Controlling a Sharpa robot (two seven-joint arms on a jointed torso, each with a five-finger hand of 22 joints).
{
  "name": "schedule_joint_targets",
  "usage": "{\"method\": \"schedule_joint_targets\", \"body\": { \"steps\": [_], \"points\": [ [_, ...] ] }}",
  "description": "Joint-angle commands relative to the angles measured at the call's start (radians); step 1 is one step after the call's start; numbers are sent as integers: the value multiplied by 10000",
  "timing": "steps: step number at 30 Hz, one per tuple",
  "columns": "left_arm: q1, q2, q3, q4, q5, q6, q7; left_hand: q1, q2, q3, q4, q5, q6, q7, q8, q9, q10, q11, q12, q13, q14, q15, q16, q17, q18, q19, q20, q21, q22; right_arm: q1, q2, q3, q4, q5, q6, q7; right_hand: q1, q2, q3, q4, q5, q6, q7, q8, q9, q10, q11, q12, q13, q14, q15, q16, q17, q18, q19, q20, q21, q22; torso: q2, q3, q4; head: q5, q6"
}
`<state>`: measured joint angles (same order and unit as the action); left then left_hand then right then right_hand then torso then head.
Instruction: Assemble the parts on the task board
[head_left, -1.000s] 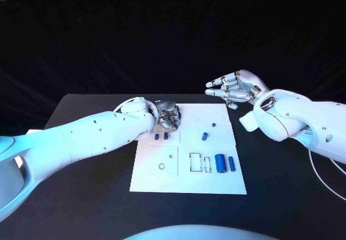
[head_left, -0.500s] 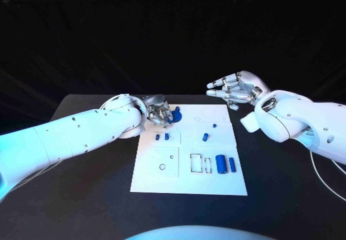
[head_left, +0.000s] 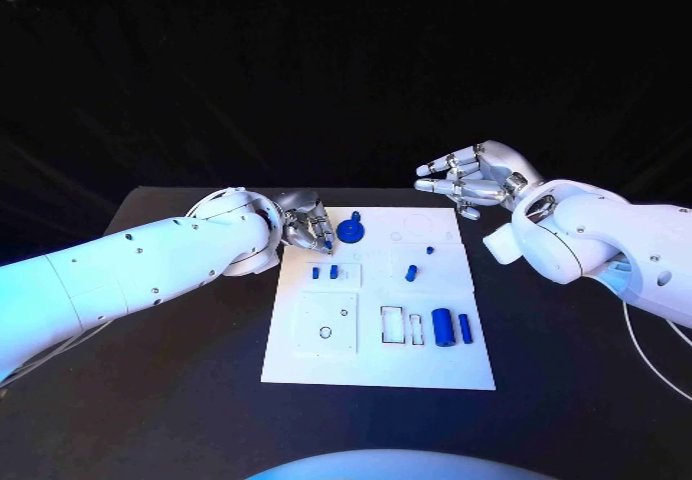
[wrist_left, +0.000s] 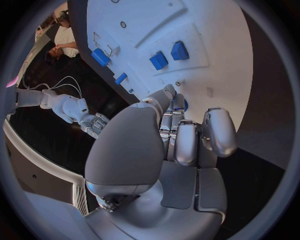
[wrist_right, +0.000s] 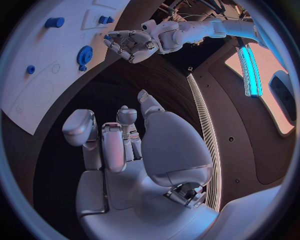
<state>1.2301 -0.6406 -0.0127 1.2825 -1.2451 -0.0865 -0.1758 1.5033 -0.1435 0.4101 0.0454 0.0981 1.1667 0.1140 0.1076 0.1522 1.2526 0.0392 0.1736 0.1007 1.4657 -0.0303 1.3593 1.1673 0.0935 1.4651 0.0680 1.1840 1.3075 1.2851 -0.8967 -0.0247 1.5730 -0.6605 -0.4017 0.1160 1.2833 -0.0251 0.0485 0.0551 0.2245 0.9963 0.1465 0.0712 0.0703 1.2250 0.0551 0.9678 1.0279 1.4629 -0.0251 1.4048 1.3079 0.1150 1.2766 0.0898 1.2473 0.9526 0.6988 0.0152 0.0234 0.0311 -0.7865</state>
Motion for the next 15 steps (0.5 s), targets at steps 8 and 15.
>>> {"method": "schedule_joint_targets", "body": {
  "steps": [8, 15],
  "points": [
    [-16, 187, -16, -280, -383, 415, -50, -105, -14, 68, 5, -12, 36, 6, -56, -6, 34, 61, -67, -15, 323, -37, 44, 20, -183, 173, -21, 68, 694, -9, 8, -1, 23, -91, 152, 12, -17, 101, -72, -8, 61, -74, -16, 51, -1, -43, 17, -17, 5, 505, 61, -67, 41, 58, -68, -30, -43, -6, 1, 6, -19, 40, -6],
    [-55, 361, -47, -487, -530, 436, -29, -113, -18, 87, -8, -13, 41, 4, -61, -9, 45, 60, -77, -14, 323, -37, 45, 16, -181, 170, -19, 62, 693, -9, 20, -1, 25, -92, 155, 15, -17, 101, -72, -8, 61, -74, -16, 51, -1, -43, 17, -17, 5, 505, 61, -67, 41, 58, -68, -30, -43, -6, 5, -2, -16, 43, -9]
  ]
}}
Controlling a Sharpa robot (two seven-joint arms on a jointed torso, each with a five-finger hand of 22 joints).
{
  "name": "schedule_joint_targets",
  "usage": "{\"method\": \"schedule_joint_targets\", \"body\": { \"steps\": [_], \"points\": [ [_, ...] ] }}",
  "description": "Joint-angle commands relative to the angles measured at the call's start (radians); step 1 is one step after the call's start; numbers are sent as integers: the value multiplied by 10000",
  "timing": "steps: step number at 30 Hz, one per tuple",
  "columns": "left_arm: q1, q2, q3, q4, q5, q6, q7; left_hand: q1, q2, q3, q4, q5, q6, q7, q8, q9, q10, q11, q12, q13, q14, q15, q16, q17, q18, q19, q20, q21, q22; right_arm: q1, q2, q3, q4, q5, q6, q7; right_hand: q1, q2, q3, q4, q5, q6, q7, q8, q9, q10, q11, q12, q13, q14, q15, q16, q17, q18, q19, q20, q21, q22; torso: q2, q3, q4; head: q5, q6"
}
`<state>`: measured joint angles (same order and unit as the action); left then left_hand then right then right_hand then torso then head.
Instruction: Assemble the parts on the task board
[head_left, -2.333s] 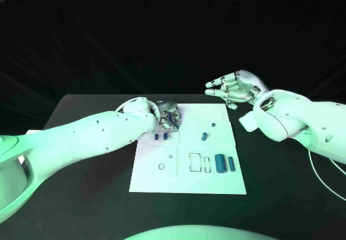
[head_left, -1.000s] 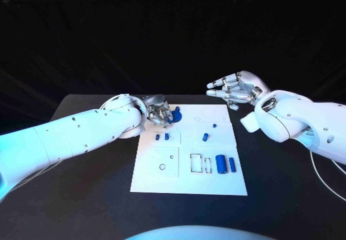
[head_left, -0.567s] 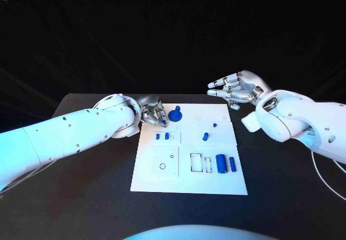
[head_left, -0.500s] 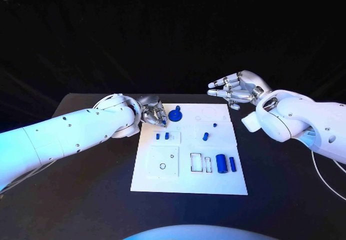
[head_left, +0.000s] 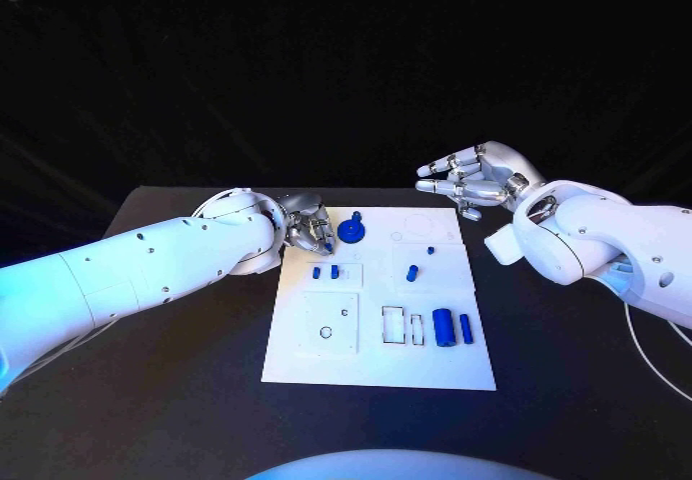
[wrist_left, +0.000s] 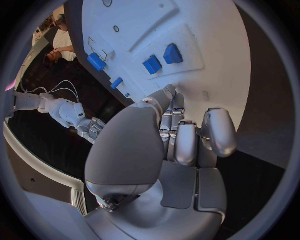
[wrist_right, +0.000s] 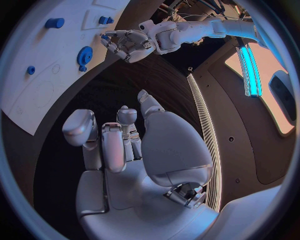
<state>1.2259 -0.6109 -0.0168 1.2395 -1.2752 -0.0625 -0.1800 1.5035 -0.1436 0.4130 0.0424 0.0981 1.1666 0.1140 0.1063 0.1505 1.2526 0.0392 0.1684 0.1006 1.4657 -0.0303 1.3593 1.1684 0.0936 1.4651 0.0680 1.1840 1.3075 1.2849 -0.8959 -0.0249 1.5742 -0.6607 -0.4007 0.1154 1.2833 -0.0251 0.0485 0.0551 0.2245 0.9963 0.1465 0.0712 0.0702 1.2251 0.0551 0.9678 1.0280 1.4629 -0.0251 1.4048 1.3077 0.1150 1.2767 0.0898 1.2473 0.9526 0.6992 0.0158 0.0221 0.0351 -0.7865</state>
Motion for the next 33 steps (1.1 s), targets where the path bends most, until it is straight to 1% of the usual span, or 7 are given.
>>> {"method": "schedule_joint_targets", "body": {
  "steps": [1, 7, 9, 13, 17, 28, 33],
  "points": [
    [-20, 88, -12, -88, -249, 198, 16, -115, -16, 58, 22, -12, 43, 5, -47, 8, 45, 59, -24, -13, 323, -37, 45, 6, -182, 170, -20, 63, 694, -7, 13, 0, 14, -89, 146, 22, -17, 101, -72, -8, 61, -74, -16, 51, -1, -43, 17, -18, 5, 505, 61, -67, 43, 58, -68, -30, -43, -6, 2, -7, -4, 3, -16],
    [-53, 198, -36, -230, -342, 228, 39, -126, -18, 93, -3, -13, 57, 3, -52, 3, 66, 57, -40, -11, 323, -38, 51, 8, -182, 166, -18, 63, 699, -7, 18, 0, 14, -90, 150, 25, -17, 101, -72, -8, 61, -74, -16, 51, -1, -43, 17, -18, 5, 505, 61, -67, 43, 58, -68, -30, -43, -6, 5, -1, -3, -1, -26],
    [-57, 211, -39, -242, -351, 258, 39, -127, -19, 96, -5, -13, 58, 3, -52, 2, 67, 56, -41, -11, 323, -38, 52, 9, -181, 165, -18, 62, 699, -7, 19, 0, 13, -90, 150, 25, -17, 101, -72, -8, 61, -74, -16, 51, -1, -43, 17, -18, 5, 505, 61, -67, 43, 58, -68, -30, -43, -6, 6, -6, -3, -3, -34],
    [-62, 233, -43, -258, -372, 314, 26, -127, -19, 96, -5, -13, 58, 3, -52, 2, 67, 56, -41, -11, 323, -38, 52, 9, -181, 165, -18, 62, 699, -8, 20, 0, 13, -90, 150, 22, -17, 101, -72, -8, 61, -74, -16, 51, -1, -43, 17, -18, 5, 505, 61, -67, 43, 58, -68, -30, -43, -6, 0, 2, 4, 2, -46],
    [-64, 246, -45, -260, -385, 364, 22, -132, -23, 114, -22, -14, 67, 1, -54, 0, 80, 54, -49, -9, 321, -39, 50, 0, -179, 161, -18, 54, 698, -8, 22, 0, 12, -90, 154, 22, -17, 101, -72, -8, 61, -74, -16, 51, -1, -43, 17, -18, 5, 505, 61, -67, 43, 58, -68, -30, -43, -6, -2, -1, 4, 1, -49],
    [-65, 207, -49, -115, -392, 447, 34, -168, -29, 176, -74, -18, 124, -9, -48, -4, 141, 43, -72, 1, 318, -45, 54, -11, -179, 155, -18, 60, 712, -8, 21, 0, 8, -90, 160, 23, -17, 101, -72, -8, 61, -74, -16, 51, -1, -43, 17, -18, 5, 505, 61, -67, 43, 58, -68, -30, -43, -6, -1, 1, 5, 17, -61],
    [-67, 182, -50, -37, -392, 387, 27, -187, -31, 202, -98, -20, 157, -17, -42, -5, 175, 34, -79, 8, 315, -51, 52, -24, -176, 151, -20, 54, 714, -8, 25, 0, 6, -90, 167, 22, -17, 101, -72, -8, 61, -74, -16, 51, -1, -43, 17, -18, 5, 505, 61, -67, 43, 58, -68, -30, -43, -6, 0, -6, 7, 18, -65]
  ]
}}
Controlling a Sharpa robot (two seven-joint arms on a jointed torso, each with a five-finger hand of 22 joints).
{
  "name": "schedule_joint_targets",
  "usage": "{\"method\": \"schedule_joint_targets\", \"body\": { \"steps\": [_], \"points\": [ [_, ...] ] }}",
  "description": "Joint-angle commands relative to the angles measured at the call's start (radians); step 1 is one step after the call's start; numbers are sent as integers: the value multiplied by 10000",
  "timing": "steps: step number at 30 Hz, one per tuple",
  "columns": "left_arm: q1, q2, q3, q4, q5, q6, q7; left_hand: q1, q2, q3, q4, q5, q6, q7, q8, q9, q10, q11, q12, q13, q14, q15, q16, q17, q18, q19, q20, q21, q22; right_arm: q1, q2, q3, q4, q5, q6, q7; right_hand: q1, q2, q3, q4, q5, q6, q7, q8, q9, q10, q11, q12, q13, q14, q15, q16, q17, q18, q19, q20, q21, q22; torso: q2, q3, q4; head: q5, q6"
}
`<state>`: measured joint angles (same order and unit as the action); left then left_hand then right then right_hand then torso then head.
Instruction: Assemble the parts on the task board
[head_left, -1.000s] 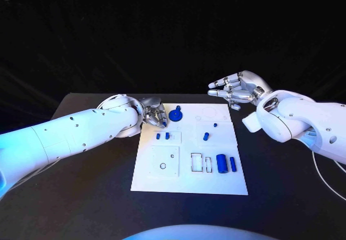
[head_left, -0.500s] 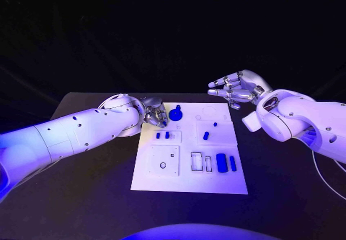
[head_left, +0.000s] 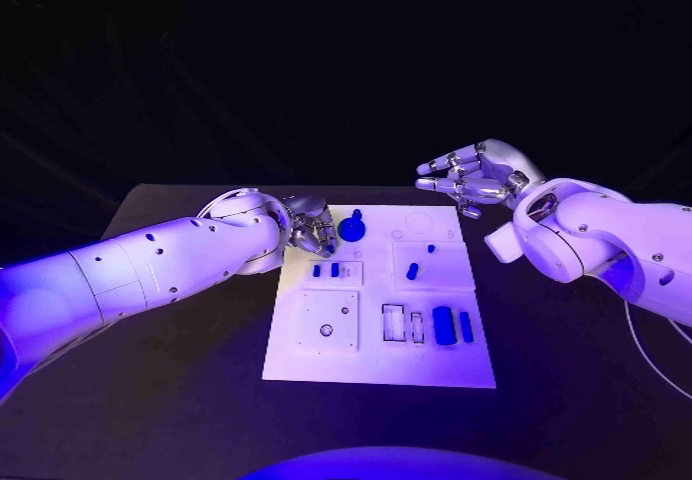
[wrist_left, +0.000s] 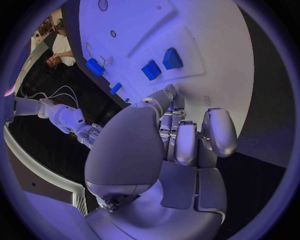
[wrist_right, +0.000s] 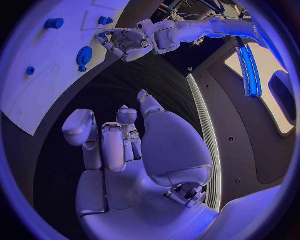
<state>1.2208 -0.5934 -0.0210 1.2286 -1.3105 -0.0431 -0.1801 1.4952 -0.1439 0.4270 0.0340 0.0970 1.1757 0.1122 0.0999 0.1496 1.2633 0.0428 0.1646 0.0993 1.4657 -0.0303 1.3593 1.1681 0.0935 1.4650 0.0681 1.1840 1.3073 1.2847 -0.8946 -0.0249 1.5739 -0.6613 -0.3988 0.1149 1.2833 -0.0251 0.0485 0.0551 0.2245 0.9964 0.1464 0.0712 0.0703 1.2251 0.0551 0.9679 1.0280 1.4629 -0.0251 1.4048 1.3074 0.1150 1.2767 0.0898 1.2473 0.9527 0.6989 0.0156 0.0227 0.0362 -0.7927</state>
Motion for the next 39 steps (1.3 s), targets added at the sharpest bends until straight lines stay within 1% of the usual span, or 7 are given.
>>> {"method": "schedule_joint_targets", "body": {
  "steps": [1, 12, 14, 19, 23, 31, 39],
  "points": [
    [-16, 5, -7, 78, -39, 186, 21, -108, -32, 66, -18, -10, 69, 1, 21, 3, 71, -3, -44, 21, 314, -53, 52, -24, -174, 150, -21, 50, 714, -7, 13, 0, 8, -84, 150, 26, -17, 102, -72, -8, 61, -75, -16, 51, -1, -44, 16, -18, 4, 505, 61, -67, 46, 58, -68, -30, -43, -6, 3, -3, 1, 5, -6],
    [-16, 5, -7, 39, -80, 220, -139, -206, -74, 136, -67, -12, 13, 28, -48, -39, 30, 25, -148, 5, 305, -36, 50, -53, -170, 136, -15, 27, 718, -7, 7, 0, 10, -84, 155, 18, -9, 110, -95, -5, 59, -73, -15, 55, 0, -47, 17, -16, -4, 504, 61, -76, 39, 60, -69, -31, -54, -17, 7, -3, -1, 2, -25],
    [-16, 7, -7, 25, -85, 237, -166, -255, -90, 183, -97, -13, -22, 49, -89, -66, 5, 46, -208, -4, 299, -19, 50, -69, -169, 127, -4, 12, 720, -7, 6, 0, 9, -84, 154, 17, -9, 110, -95, -5, 59, -73, -15, 55, 0, -47, 17, -16, -4, 504, 61, -76, 39, 60, -69, -31, -54, -17, 3, -6, 0, 1, -34],
    [-16, 12, -7, -12, -89, 252, -226, -354, -132, 278, -156, -17, -140, 114, -194, -133, -84, 112, -345, -30, 286, 28, 51, -102, -170, 112, 29, -7, 729, -7, 3, 0, 11, -84, 150, 17, -9, 110, -95, -5, 59, -73, -15, 55, 0, -47, 17, -16, -4, 504, 61, -76, 39, 60, -69, -31, -54, -17, 3, 4, -3, 12, -40],
    [-16, 25, -7, -37, -90, 265, -256, -411, -166, 342, -196, -18, -228, 164, -263, -181, -152, 159, -434, -48, 278, 68, 53, -122, -170, 104, 58, -19, 735, -7, 2, 0, 14, -84, 147, 19, -10, 109, -103, -4, 57, -73, -15, 55, 0, -63, 17, -39, -27, 503, 61, -79, 36, 64, -78, -31, -66, -37, 3, 0, -3, 9, -46],
    [-15, 48, -8, -61, -91, 243, -268, -439, -184, 372, -217, -19, -264, 181, -290, -204, -177, 180, -473, -55, 272, 85, 49, -144, -169, 99, 73, -30, 736, -7, -1, 0, 18, -84, 147, 17, -10, 109, -103, -4, 57, -73, -15, 55, 0, -63, 17, -39, -27, 503, 61, -79, 36, 64, -78, -31, -66, -37, -2, 2, -4, 23, -54],
    [-15, 45, -8, -76, -91, 148, -283, -651, -377, 431, -263, -23, -620, 335, -385, -358, -438, 328, -693, -120, 231, 202, 18, -258, -161, 63, 163, -112, 722, -7, -2, 0, 9, -85, 143, 12, -12, 108, -109, -2, 55, -75, -15, 55, 0, -69, 18, -48, -36, 500, 61, -90, 21, 68, -89, -31, -79, -61, -1, 2, -2, 26, -57]
  ]
}}
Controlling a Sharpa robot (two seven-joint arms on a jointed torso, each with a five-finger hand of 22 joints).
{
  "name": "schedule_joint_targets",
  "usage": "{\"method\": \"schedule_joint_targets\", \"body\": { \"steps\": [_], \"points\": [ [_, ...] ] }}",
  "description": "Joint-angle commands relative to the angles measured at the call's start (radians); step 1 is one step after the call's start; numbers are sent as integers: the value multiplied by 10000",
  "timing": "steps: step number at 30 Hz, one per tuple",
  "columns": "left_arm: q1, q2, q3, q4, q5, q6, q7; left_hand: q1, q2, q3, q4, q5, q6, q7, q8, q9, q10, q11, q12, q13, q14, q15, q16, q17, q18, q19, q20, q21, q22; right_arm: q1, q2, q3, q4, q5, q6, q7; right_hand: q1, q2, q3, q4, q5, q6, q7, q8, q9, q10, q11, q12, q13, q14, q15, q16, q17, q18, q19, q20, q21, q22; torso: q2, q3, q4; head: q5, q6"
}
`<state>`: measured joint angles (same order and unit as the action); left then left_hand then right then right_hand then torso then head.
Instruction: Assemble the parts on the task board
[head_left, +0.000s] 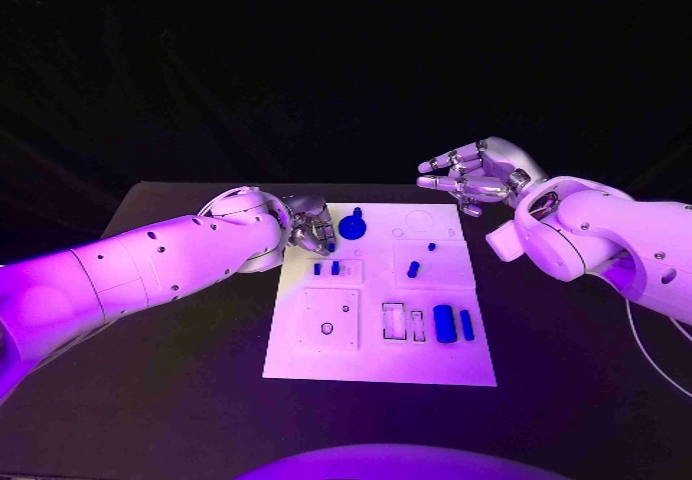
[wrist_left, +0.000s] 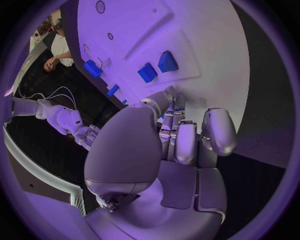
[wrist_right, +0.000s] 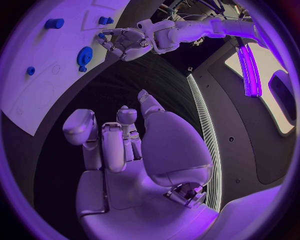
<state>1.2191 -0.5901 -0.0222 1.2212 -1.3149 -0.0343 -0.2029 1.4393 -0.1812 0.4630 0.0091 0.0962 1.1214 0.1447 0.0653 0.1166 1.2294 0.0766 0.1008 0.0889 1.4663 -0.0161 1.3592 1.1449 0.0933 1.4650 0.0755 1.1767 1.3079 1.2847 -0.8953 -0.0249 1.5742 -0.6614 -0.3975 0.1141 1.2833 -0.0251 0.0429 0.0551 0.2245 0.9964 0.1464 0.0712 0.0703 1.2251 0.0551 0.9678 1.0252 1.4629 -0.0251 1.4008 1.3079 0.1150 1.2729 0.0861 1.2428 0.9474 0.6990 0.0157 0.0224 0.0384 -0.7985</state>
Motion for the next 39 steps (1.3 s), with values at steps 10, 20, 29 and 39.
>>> {"method": "schedule_joint_targets", "body": {
  "steps": [10, 20, 29, 39],
  "points": [
    [1, -24, 4, -24, -47, -93, -62, -226, -131, 113, -57, -8, -368, 119, -36, -173, -269, 91, -174, -66, 187, 144, -8, -136, -142, 32, 173, -128, 695, -6, 4, 0, -18, -99, 139, -7, -12, 107, -60, -1, 54, -78, -14, 54, -1, -94, 19, -86, -43, 494, 62, -69, -10, 78, -76, 7, -63, -59, -5, -1, -7, 16, -4],
    [3, -340, 16, 162, 204, -297, -46, -239, -187, 173, -118, 27, -572, 210, -23, -282, -462, 178, -269, -112, 178, 214, -5, -178, -127, 8, 237, -215, 666, -6, -16, 0, -243, -527, 515, -330, 285, 261, -124, -32, 35, -148, 14, 54, 0, -1434, 34, -2813, -2497, 233, 82, -731, -764, 301, -688, 16, -946, -1339, -10, -4, 5, -4, 26],
    [32, -1064, 99, 706, 3136, -1637, 1221, -164, -5, 405, -198, 32, -316, 177, 123, -298, -214, 124, -105, -61, 144, 186, -22, -254, -48, -87, 253, -560, 520, -6, -40, 0, -770, -2862, 1371, -1001, 1161, 167, 982, -715, -281, 236, 111, 153, -2, -1610, 194, -6085, -5476, 151, 165, -1374, -1420, 376, -744, 59, -1445, -1923, -12, -11, 1, -4, 111],
    [0, -1914, 106, 1840, 11779, -2544, 4550, -511, 219, 285, -78, 63, -248, 143, 187, -414, -228, 95, 205, -17, -1588, 189, -2450, -4154, 698, -1811, 286, -5079, -1642, -174, 41, 0, -822, -8521, 2041, -2114, 1072, -247, 1975, -1157, -479, 842, -16, 164, -7, -946, 205, -8084, -7368, 325, 186, -1305, -1279, 318, -443, 140, -1294, -1667, 2, -31, 2, -308, 263]
  ]
}}
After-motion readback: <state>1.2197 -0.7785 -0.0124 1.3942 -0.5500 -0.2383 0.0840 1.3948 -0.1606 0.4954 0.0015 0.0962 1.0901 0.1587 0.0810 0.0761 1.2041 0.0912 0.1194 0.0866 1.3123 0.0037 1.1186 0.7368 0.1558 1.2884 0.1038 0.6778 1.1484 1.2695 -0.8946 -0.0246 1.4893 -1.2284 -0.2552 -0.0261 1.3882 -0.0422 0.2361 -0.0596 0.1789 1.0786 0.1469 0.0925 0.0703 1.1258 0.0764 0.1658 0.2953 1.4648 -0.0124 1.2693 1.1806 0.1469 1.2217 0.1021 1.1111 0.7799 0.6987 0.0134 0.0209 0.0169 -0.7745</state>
